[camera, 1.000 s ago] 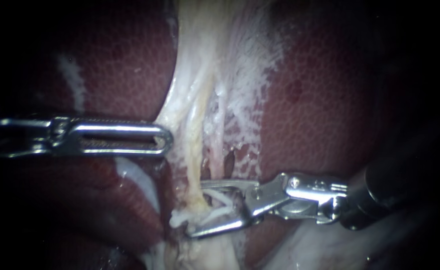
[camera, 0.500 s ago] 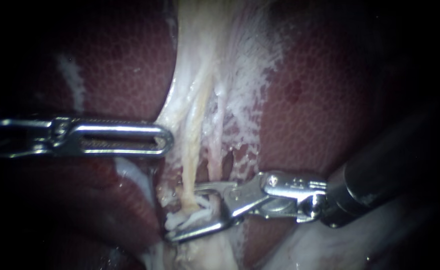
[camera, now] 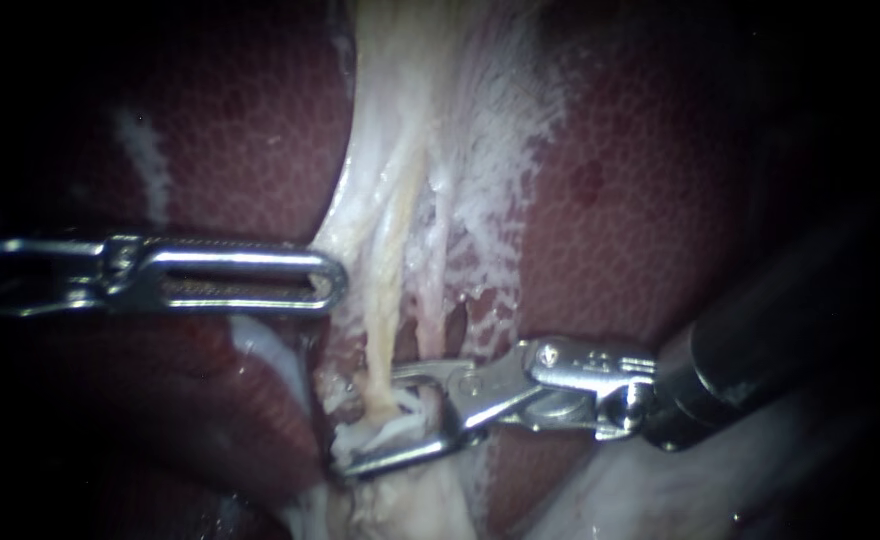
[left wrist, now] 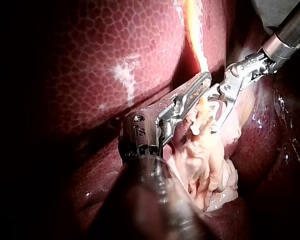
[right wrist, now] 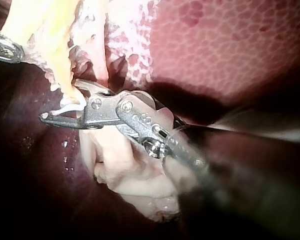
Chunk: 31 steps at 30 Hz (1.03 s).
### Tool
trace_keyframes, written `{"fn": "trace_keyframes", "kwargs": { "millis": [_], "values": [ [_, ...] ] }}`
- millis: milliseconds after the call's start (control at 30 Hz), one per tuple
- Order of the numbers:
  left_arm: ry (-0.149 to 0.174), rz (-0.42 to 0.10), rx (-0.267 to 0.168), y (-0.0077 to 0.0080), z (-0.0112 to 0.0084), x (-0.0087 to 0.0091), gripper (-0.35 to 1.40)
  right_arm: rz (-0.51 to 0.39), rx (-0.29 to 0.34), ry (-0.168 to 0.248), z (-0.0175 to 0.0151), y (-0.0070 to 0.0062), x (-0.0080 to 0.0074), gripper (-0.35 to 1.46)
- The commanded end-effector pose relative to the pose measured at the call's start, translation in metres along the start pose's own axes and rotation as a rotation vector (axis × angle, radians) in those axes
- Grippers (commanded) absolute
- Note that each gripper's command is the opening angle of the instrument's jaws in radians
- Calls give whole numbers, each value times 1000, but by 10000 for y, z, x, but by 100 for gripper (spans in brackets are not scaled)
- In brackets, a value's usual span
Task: Clipping second clip left tube
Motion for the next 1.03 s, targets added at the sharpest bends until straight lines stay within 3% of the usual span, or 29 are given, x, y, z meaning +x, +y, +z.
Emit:
{"fn": "trace_keyframes", "kwargs": {
  "millis": [33,100,200,1033],
  "values": [
    [0,0,0,0,0,0,-35,14,0,-8,-1,1,-1,26],
    [0,0,0,0,0,0,-35,44,-4,-21,-4,2,-2,-7],
    [0,0,0,0,0,0,-35,45,-19,-27,-5,4,-3,-35],
    [0,0,0,-1,0,0,-35,68,-22,-26,-5,7,-3,-35]
  ]
}}
